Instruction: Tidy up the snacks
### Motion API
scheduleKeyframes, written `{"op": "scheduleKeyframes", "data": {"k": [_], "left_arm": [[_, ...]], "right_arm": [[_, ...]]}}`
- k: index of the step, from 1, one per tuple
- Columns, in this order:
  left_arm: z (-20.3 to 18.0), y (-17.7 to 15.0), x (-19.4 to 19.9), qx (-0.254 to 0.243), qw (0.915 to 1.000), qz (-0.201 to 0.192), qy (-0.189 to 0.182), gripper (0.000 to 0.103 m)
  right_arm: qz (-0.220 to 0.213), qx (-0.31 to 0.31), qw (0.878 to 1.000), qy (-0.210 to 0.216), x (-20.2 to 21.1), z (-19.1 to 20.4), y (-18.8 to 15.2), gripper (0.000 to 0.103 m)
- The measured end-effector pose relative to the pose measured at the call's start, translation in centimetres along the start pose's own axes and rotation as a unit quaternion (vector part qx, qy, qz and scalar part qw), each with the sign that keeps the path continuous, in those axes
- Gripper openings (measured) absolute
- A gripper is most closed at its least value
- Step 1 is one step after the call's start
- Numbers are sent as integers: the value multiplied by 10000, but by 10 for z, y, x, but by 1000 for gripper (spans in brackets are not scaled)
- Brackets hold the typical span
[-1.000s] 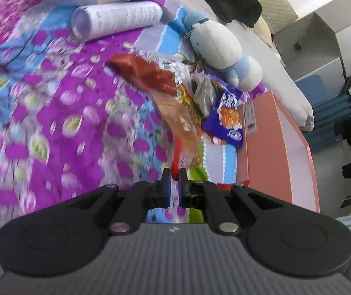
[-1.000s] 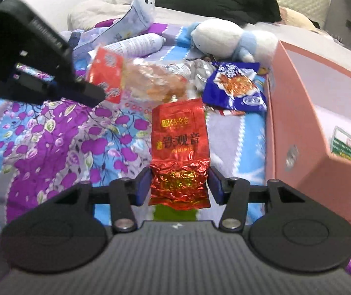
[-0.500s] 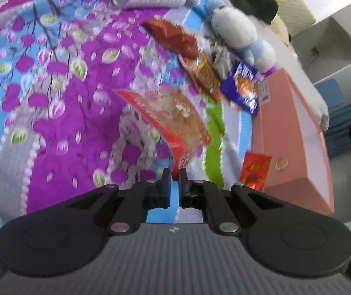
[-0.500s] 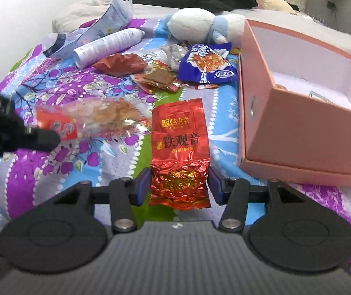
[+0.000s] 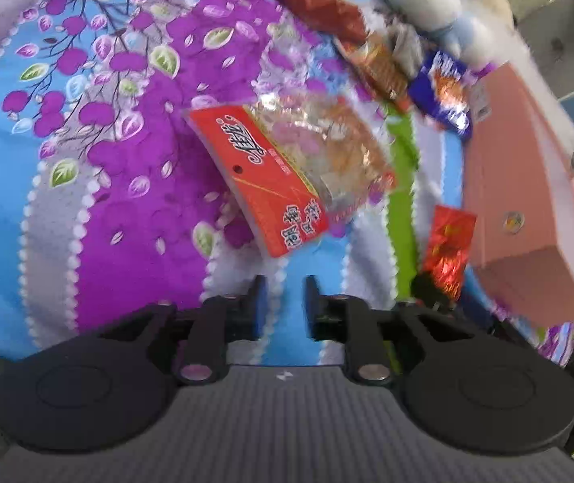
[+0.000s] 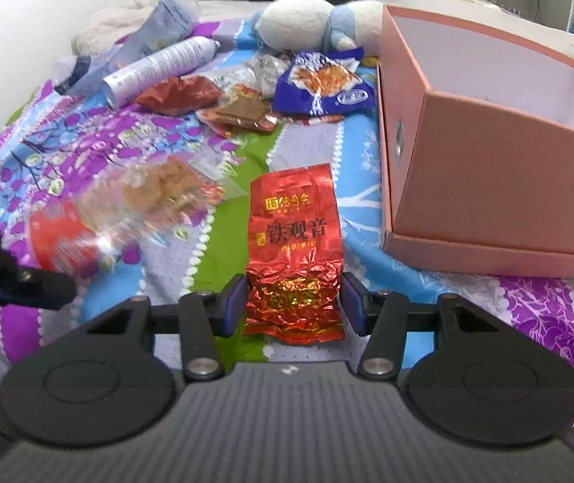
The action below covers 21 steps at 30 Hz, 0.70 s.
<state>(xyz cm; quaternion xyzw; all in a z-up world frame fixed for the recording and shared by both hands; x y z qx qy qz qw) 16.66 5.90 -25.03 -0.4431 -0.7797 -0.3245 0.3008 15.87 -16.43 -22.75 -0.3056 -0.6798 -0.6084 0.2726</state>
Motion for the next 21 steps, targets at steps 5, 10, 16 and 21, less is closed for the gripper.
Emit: {"op": "scheduleKeyframes", "data": {"k": [5,10,16,21], "left_arm": [[-2,-5,12,-463,9980,43,434,80],[-17,-2,27,-1303,9897,-148,573,82],[-47,22,35,-2604,9635,-305,544,88],[-63,47,18,-3307,9407,-194,733,98]], "right_arm": [[82,-77,9997,195,-4,-3,-3,70],[-97,-70,9993,353,2,-2,-8,84],[-402,128,9985,360,7,7,-7,84],[-482,-56,9984,292,3,4,-3,83]]}}
Point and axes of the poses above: each gripper's, at about its wrist camera, not at the fingertips, and x roughly against the way its jaws point, z to its left, y to its top, the point moved 4 cm from there along -x, roughly the way its jaws point, and after that the axes turned 12 degrees about -y, right-handed, at the moved point
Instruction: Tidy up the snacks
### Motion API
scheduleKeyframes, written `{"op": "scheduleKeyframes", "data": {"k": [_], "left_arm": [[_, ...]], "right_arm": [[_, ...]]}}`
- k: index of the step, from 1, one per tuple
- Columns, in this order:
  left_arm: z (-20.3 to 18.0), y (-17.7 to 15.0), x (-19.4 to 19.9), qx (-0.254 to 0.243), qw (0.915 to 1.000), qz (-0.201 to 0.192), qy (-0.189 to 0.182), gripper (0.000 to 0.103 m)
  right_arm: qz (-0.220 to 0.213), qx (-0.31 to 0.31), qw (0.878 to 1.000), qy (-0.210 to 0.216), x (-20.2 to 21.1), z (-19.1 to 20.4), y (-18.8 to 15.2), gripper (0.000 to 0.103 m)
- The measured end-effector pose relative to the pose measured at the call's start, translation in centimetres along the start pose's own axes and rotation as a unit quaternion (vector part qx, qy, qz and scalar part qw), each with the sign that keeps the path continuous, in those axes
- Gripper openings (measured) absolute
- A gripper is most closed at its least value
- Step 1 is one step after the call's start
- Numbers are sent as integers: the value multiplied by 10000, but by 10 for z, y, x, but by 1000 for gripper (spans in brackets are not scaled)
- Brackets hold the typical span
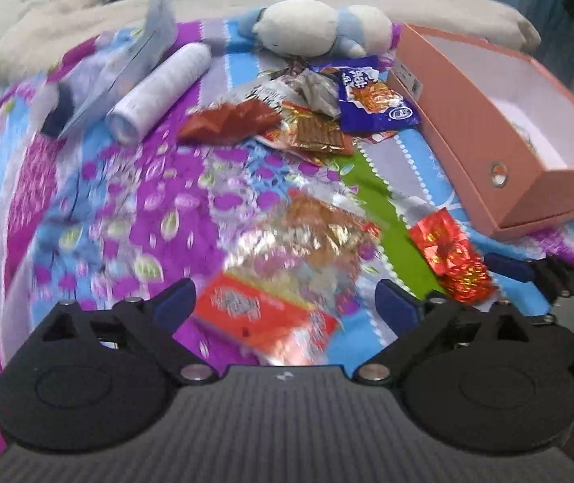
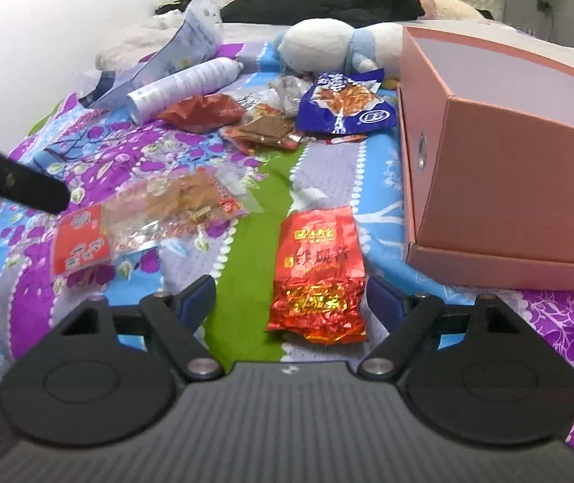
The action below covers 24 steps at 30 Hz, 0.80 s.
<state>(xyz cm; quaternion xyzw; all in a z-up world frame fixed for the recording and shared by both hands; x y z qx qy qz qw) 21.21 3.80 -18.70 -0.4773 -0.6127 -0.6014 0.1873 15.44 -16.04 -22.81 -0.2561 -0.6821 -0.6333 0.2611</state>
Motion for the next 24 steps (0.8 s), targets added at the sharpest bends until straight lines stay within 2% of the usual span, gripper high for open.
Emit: {"op": "scheduleKeyframes", "data": {"k": [4,8,13,17,22,24], "left_arm": [[2,12,-22,-331,9991,211,-129,99],[-2,16,-39,-616,9976,244,-180,99],[-1,17,-57,-669,9958,394,-488,99],[-2,18,-70,-676,9935,551,-738,99],[-5,18,-83,-1151,9901,690,-405,99],[-3,22,-86,-1256,9890,686,-379,99]], "right_arm": [[80,92,9999,28,-4,1,-3,80],[91,184,9997,-100,-6,3,-7,75],[35,138,9998,-139,-4,1,-6,71],[51,11,9997,-241,-5,-4,-6,53],[57,2,9997,-217,-5,-6,-5,54],[56,33,9997,-215,-6,-5,-5,54]]}}
Point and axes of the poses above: each gripper's, at about its wrist camera, not at the fingertips, and x roughly against the way its jaws point, z to its left, y to its top, the point moved 4 cm from there along -x, roughly the way its jaws point, and after that the axes turned 12 degrees about -y, right-handed, at the moved point
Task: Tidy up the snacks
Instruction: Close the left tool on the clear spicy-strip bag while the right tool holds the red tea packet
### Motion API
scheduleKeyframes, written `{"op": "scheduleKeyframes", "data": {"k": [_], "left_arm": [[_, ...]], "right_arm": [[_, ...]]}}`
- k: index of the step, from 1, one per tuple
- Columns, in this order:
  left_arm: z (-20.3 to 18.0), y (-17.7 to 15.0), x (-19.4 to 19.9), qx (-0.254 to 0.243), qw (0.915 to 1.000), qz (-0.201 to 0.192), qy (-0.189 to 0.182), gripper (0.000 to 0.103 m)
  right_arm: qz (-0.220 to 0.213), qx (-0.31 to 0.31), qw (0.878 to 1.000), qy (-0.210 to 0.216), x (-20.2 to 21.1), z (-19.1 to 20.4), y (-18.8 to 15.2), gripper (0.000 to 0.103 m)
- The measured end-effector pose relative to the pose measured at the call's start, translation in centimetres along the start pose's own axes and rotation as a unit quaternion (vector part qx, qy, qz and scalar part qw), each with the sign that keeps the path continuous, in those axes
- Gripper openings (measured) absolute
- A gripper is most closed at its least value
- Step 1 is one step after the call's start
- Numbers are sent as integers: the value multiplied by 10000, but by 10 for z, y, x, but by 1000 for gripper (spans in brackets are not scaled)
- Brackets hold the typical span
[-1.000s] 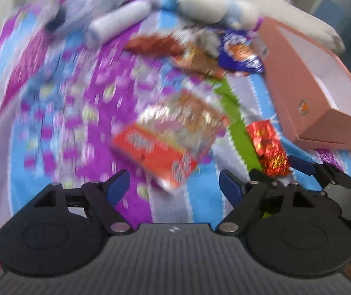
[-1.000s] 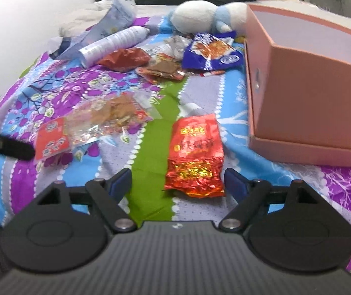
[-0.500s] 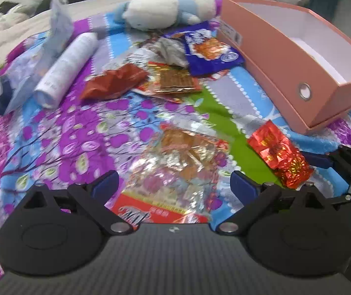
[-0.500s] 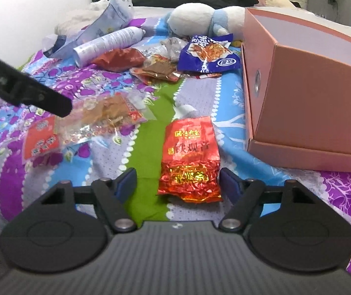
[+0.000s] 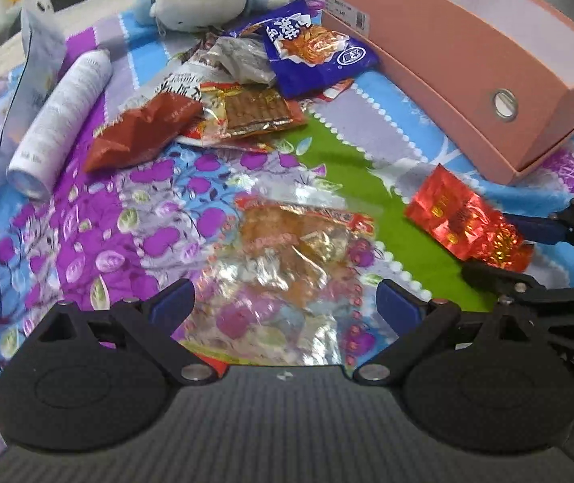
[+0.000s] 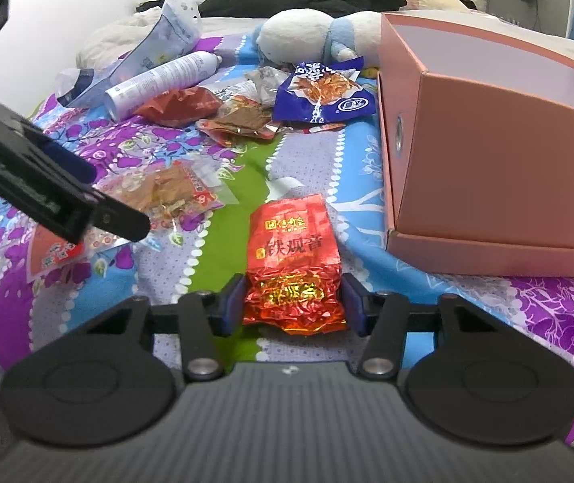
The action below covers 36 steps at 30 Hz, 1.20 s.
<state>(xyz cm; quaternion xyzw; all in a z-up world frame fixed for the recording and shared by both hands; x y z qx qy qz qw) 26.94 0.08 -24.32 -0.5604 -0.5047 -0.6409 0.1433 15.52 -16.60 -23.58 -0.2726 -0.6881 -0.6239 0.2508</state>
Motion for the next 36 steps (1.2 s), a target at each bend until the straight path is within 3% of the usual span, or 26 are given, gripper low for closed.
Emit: {"op": "scheduleKeyframes", "data": {"k": [5,7,9,16,20,27,36], "left_arm": [[12,9,-21,-41,9995,306,-75,99],[18,11,-31,116,9989,425,-174,102],[22,12,-38,227,9983,484,-250,103],[22,13,-43,437,9978,430,-246,102],[16,16,-35,500,9979,352,-213,87],[1,13,-21,815,9964,121,-182,59],[-8,1,9,1468,9886,-296,-145,53]], "right_arm": [[87,0,10000,7,-2,1,1,56],[152,-77,9998,118,-4,0,5,63],[175,-80,9997,131,-7,0,6,76],[102,212,9996,172,-10,4,3,76],[142,159,9994,282,-8,4,5,55],[74,112,9996,240,1,3,7,55],[-32,-75,9999,135,12,-8,16,55]]}}
Point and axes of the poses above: each gripper's, at about its wrist camera, not at the fingertips, and x roughly against the way its jaws point, z to its left, y to its top, the point moved 4 cm from there along -x, roughly the way its jaws point, and after that the axes turned 12 degrees about -y, right-handed, at the moved point
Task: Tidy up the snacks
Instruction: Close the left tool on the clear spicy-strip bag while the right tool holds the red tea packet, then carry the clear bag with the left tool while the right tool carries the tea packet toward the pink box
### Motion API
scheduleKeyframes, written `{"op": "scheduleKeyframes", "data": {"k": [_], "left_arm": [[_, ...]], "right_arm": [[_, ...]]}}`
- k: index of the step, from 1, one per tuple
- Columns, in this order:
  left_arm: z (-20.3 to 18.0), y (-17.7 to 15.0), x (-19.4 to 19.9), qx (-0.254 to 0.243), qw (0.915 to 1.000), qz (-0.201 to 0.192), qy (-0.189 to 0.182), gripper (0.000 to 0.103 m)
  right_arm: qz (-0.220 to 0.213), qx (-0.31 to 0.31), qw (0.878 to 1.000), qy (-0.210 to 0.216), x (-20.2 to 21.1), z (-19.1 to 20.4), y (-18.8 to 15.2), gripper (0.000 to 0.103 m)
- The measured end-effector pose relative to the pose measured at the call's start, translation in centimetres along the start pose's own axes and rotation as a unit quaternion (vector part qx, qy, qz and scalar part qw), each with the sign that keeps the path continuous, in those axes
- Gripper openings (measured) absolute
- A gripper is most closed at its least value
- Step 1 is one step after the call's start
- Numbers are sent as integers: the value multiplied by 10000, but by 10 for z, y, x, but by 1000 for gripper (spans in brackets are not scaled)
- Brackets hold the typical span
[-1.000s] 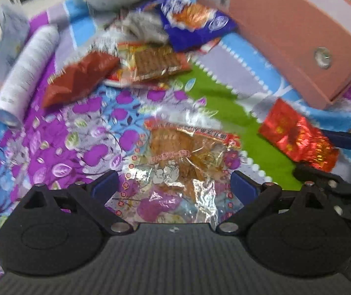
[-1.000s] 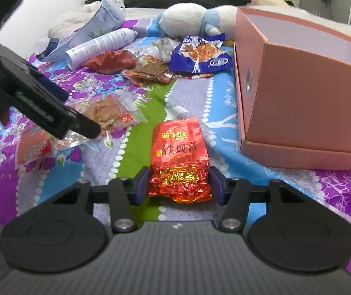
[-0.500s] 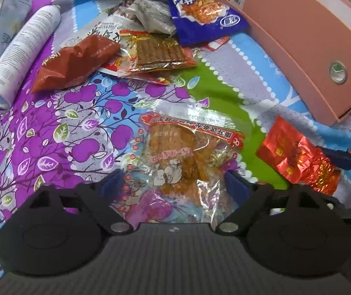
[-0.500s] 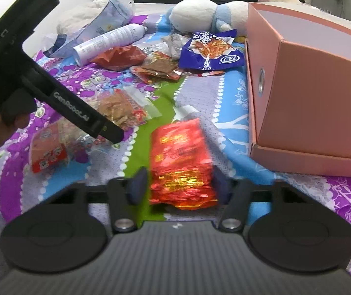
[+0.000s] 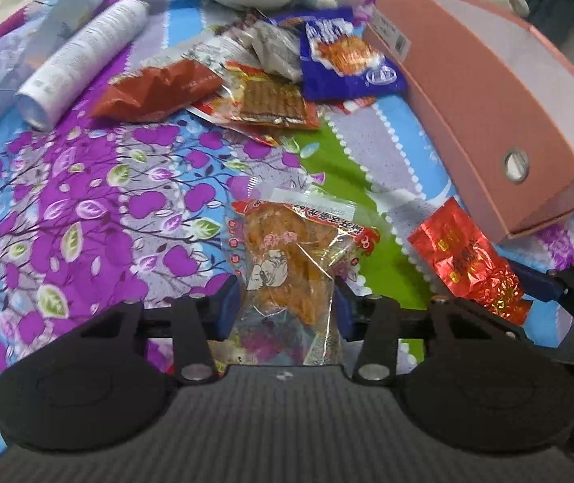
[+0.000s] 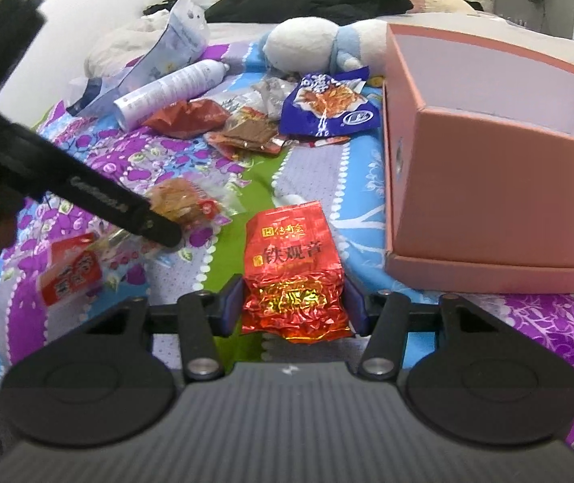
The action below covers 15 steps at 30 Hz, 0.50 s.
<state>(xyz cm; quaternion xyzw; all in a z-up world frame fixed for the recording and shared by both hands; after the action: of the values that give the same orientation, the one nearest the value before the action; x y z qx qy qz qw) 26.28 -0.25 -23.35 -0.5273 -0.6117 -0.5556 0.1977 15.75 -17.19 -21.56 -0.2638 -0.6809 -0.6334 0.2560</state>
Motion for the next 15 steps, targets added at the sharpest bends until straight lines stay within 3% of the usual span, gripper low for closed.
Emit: {"op": "scheduleKeyframes", "data": {"k": [6,15], "left_arm": [[-10,-4,18,465,9986,-138,-207,53],[-39,-7,47,686,9959,-512,-287,53]], "right_arm": [[-71,-135,9999,-30,16,-6,11,55],[-365,-386,9985,-121,46,-22,32,55]]}}
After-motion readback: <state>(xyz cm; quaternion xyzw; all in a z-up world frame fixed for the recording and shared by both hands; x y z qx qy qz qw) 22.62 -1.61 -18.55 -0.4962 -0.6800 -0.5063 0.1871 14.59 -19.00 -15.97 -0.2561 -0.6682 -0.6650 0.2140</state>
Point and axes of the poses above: each gripper's, at about its wrist camera, not at the fingertips, and x roughly against the way its jaws point, z to its left, y to its top, the point moved 4 cm from there along -x, roughly the way its jaws point, and after that the axes turned 12 degrees about -y, right-handed, at the moved point
